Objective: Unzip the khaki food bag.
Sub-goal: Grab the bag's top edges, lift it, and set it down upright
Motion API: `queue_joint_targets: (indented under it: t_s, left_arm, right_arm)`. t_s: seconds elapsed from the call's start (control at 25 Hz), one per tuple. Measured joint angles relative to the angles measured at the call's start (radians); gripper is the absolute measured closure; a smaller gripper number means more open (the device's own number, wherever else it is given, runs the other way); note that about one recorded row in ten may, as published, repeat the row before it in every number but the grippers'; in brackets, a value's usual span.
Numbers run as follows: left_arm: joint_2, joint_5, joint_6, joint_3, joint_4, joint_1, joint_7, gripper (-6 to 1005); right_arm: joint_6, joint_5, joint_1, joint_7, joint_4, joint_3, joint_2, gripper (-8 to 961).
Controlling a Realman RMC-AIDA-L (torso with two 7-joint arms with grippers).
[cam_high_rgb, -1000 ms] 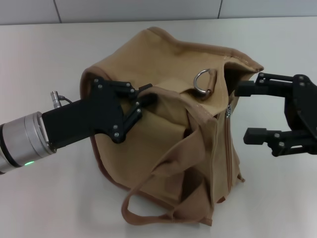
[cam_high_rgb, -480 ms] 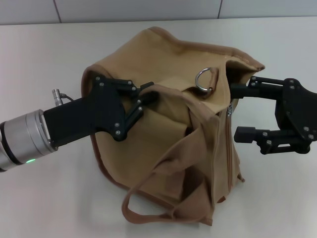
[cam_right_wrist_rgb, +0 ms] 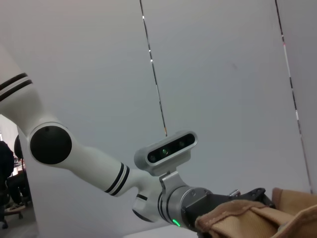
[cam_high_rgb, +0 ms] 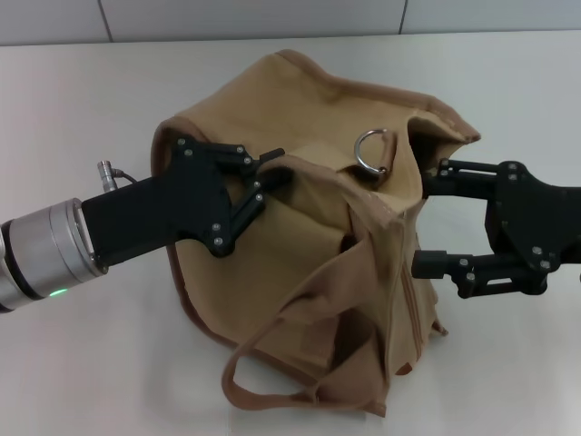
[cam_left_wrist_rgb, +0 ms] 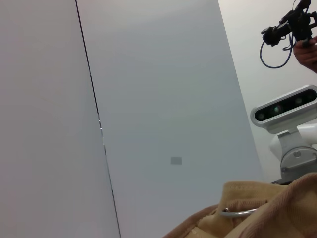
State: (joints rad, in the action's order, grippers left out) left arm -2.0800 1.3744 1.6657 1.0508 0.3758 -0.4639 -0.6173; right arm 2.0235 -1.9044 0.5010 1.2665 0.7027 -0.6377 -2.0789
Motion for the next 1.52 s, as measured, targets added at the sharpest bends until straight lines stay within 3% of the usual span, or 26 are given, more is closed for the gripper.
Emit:
queue_joint_targets:
  t_s: [1.04, 1.52]
  left_arm:
    - [0.001, -0.051, -0.016, -0.008, 0.000, -0.001, -0.001, 920]
    - [0.000, -0.052, -0.017, 0.001, -0.014, -0.002, -0.001, 917]
  right_arm:
    - [0.011, -0.001, -0.128, 0.001, 0.000, 0.009, 0.006, 193]
    - [-0.077, 0.006, -0.114, -0.088, -0.108, 0.133, 0.001, 195]
